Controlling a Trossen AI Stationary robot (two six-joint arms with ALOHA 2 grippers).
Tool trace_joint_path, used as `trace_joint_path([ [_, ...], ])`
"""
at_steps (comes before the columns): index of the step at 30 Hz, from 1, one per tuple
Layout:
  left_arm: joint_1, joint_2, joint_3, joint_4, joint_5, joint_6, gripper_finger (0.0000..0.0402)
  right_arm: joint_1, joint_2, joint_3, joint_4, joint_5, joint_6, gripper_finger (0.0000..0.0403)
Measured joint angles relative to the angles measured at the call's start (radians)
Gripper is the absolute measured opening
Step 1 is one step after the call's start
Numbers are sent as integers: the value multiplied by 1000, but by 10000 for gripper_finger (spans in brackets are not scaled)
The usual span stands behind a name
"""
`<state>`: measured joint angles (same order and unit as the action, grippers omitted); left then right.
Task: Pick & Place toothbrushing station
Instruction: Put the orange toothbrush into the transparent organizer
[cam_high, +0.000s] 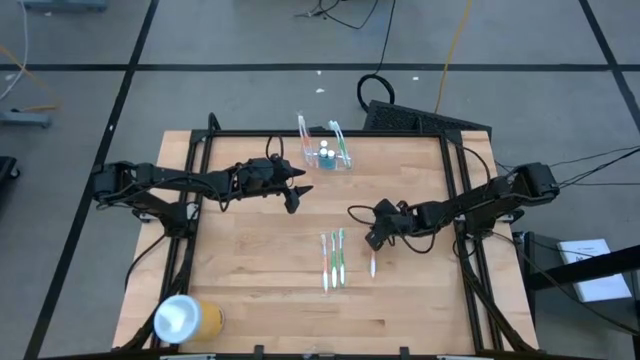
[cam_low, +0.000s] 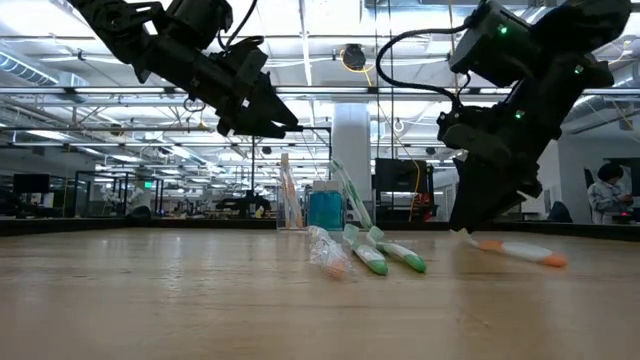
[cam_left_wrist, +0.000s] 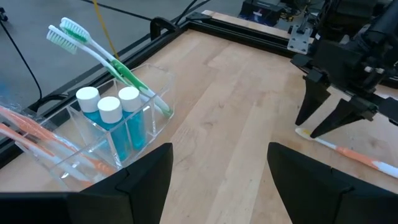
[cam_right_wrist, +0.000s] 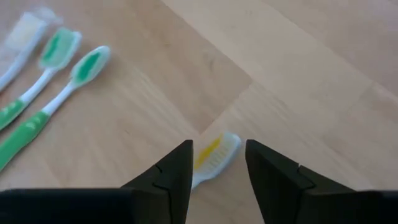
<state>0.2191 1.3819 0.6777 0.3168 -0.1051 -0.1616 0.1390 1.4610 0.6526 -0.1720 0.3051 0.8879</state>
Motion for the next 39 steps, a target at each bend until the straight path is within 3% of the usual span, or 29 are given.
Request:
trace_joint_path([
  [20, 0, 0, 0, 0, -1, -3, 271, 83, 47, 8, -27, -12, 189, 137],
  [30, 0, 0, 0, 1, -1, -10, 271, 86, 71, 9, -36, 0, 201, 87],
  [39, 0, 0, 0, 1, 0, -10, 271, 85, 66, 6, 10, 4, 81, 53],
])
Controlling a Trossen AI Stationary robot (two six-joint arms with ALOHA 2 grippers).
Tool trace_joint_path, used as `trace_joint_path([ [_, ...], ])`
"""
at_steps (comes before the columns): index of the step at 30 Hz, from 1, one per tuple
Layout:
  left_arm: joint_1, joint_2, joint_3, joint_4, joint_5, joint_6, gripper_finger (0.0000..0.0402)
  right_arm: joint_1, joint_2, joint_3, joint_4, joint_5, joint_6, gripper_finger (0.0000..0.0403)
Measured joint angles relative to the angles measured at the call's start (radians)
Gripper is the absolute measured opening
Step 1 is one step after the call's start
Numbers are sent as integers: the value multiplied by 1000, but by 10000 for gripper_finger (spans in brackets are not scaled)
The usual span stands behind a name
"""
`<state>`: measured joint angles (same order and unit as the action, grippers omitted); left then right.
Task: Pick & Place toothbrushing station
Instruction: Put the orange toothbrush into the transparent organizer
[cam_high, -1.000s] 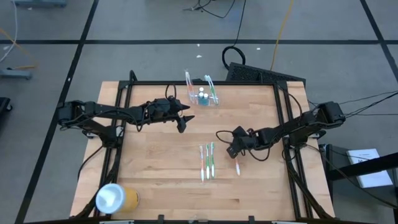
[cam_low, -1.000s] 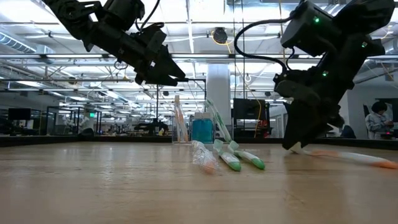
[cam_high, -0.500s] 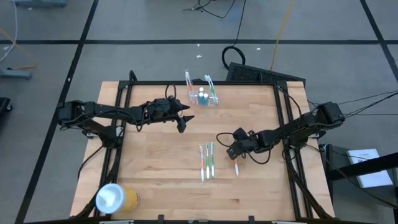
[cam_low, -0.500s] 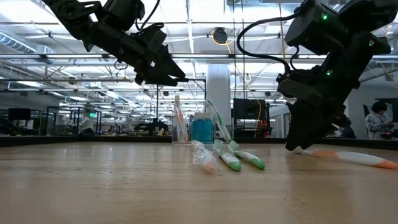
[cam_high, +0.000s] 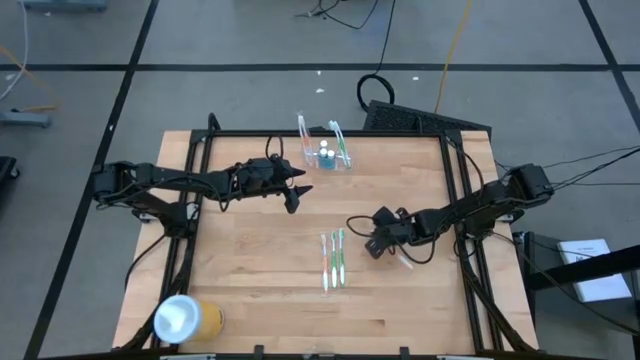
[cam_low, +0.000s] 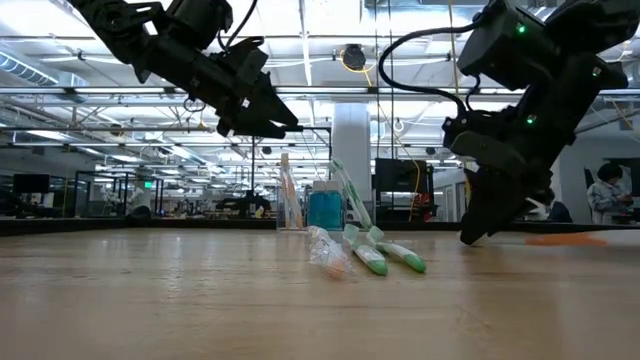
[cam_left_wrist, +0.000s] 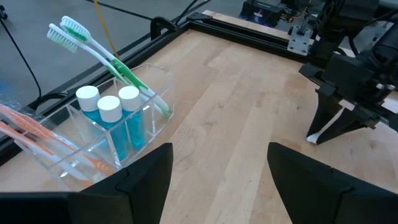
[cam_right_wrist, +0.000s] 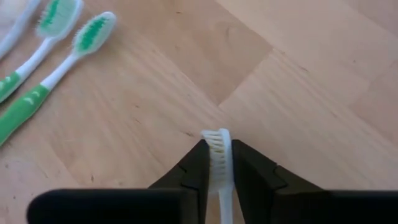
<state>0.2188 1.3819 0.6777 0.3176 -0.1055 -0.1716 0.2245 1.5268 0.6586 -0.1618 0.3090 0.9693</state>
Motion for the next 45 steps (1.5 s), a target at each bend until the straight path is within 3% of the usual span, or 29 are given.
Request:
trace_joint_path([
  [9, 0, 0, 0, 2, 1, 5, 271, -16, -49, -3, 190, -11, -212, 49],
  [17, 0, 0, 0, 16, 0, 9, 271, -71, -143, -2, 499, 2, -561, 49],
  [27, -55, 0, 1, 250, 79, 37, 271, -113, -188, 0, 917, 1, -921, 49],
  [38, -161, 6, 1, 388, 80, 163, 271, -113, -188, -1, 1150, 0, -1085, 49],
  [45, -208, 131, 1, 598, 43, 331, 271, -113, -183, -1, 1165, -48, -1088, 49],
])
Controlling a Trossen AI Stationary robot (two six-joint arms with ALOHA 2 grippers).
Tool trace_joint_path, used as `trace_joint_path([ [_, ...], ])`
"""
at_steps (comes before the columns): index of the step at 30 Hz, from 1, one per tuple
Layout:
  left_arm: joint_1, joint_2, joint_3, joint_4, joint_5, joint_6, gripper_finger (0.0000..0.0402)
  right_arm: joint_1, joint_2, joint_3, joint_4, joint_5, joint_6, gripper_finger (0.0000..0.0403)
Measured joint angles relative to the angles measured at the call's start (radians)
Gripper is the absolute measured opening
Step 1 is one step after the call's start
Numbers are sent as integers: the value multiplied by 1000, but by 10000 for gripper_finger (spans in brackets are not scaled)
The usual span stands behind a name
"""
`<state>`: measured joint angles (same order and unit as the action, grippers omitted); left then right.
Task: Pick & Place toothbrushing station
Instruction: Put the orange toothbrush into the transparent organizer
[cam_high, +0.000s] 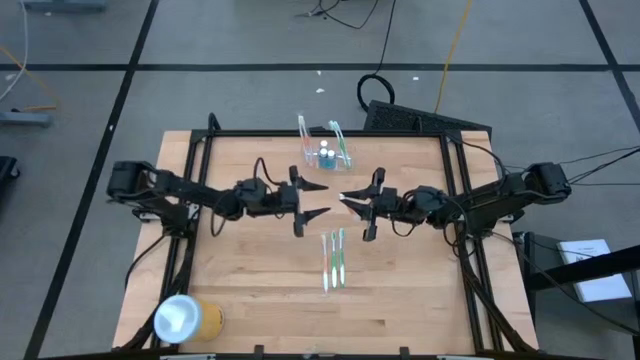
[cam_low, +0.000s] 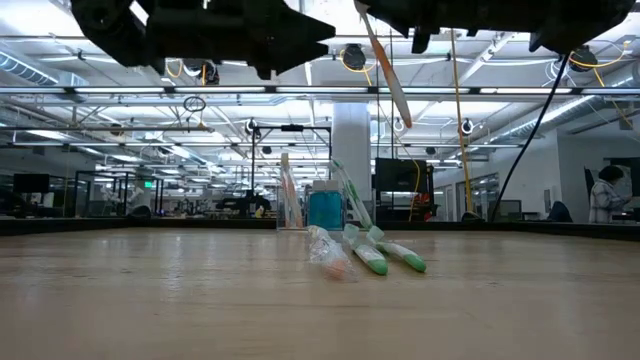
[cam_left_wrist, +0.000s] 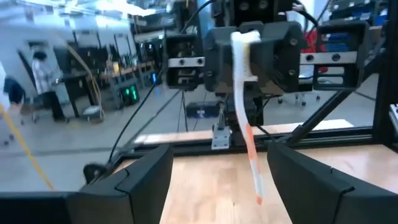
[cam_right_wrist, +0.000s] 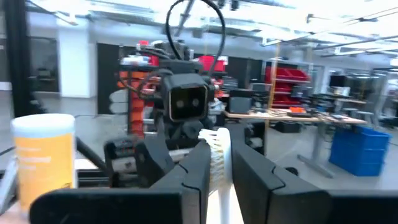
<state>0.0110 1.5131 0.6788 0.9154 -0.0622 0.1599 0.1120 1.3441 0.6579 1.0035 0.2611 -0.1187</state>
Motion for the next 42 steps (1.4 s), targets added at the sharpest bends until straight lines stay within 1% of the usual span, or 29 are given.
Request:
trace_joint_path([
  [2, -7, 55, 7, 76, 0, 6, 271, 0, 1, 0, -4, -3, 0, 49],
  [6, -8, 134, 62, 168, 11, -72, 271, 1, 1, 0, -8, -3, 1, 49],
  [13, -8, 220, 178, 131, 29, -138, 271, 1, 1, 0, -14, -3, 1, 49],
  [20, -4, 230, 192, 107, 28, -139, 266, 1, 1, 0, -21, -3, 6, 50],
  [22, 0, 230, 192, 100, 28, -140, 250, 1, 1, 0, -23, -3, 6, 50],
  [25, 1, 230, 192, 99, 27, -143, 207, 1, 1, 0, -24, -4, 6, 50],
  [34, 3, 230, 192, 100, 39, -194, 27, -1, 1, 0, -52, 1, 37, 50],
  [35, 5, 227, 192, 96, 51, -186, 18, -2, 1, 0, -57, 2, 46, 50],
  [37, 9, 214, 192, 79, 66, -171, 17, -2, 1, 2, -64, 7, 54, 52],
  [40, 9, 173, 191, 15, 32, -166, 28, 7, -19, 3, -119, 54, 26, 72],
  [42, 14, 125, 191, -54, 4, -149, 23, 20, -55, 1, -174, 98, 21, 93],
])
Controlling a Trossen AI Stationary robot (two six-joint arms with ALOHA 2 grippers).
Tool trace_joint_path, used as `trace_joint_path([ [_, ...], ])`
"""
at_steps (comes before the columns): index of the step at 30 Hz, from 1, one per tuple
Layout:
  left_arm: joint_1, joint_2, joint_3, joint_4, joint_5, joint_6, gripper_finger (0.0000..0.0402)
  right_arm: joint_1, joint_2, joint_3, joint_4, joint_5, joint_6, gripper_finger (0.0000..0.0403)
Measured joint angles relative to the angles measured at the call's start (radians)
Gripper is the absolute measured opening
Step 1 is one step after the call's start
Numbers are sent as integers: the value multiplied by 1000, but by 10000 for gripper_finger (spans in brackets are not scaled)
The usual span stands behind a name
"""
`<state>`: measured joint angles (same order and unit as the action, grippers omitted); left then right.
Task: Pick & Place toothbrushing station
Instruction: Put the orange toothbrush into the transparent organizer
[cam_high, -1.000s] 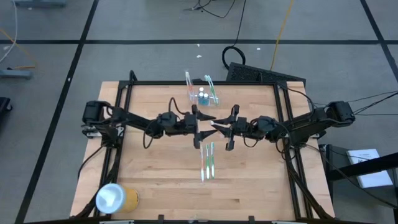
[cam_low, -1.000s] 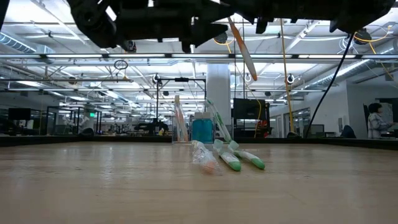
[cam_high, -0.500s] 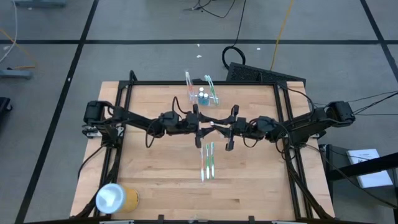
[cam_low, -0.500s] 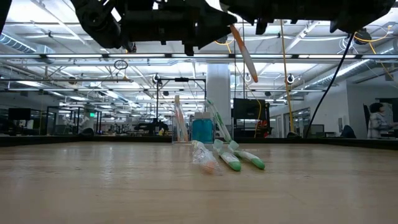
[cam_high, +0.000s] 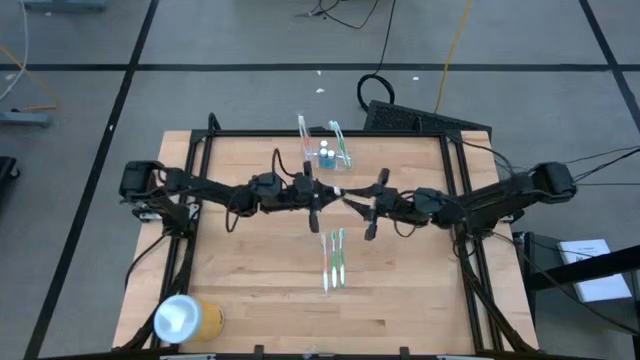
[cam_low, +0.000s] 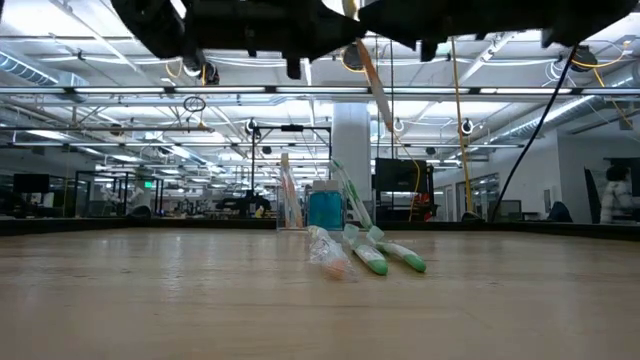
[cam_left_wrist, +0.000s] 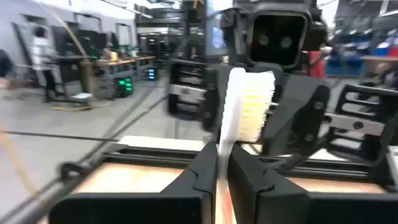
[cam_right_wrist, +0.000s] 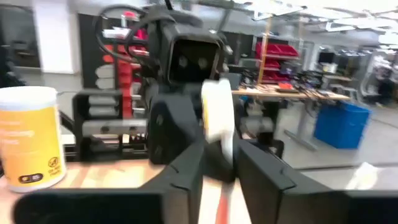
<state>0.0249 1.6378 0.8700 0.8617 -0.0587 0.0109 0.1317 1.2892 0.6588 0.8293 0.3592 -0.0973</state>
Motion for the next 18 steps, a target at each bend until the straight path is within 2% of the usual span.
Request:
trace_joint_path([
  [4, 23, -106, 1, -189, -40, 57, 14, 42, -120, 0, -149, 108, -2, 135],
  [8, 74, -201, 1, -289, -118, 116, 20, 74, -226, 0, -285, 127, 1, 162],
  [11, 148, -226, 1, -340, -186, 154, 15, 88, -273, 0, -351, 141, 23, 171],
  [18, 393, -209, 0, -321, -78, 25, 15, 73, -285, -35, -313, 143, 28, 168],
])
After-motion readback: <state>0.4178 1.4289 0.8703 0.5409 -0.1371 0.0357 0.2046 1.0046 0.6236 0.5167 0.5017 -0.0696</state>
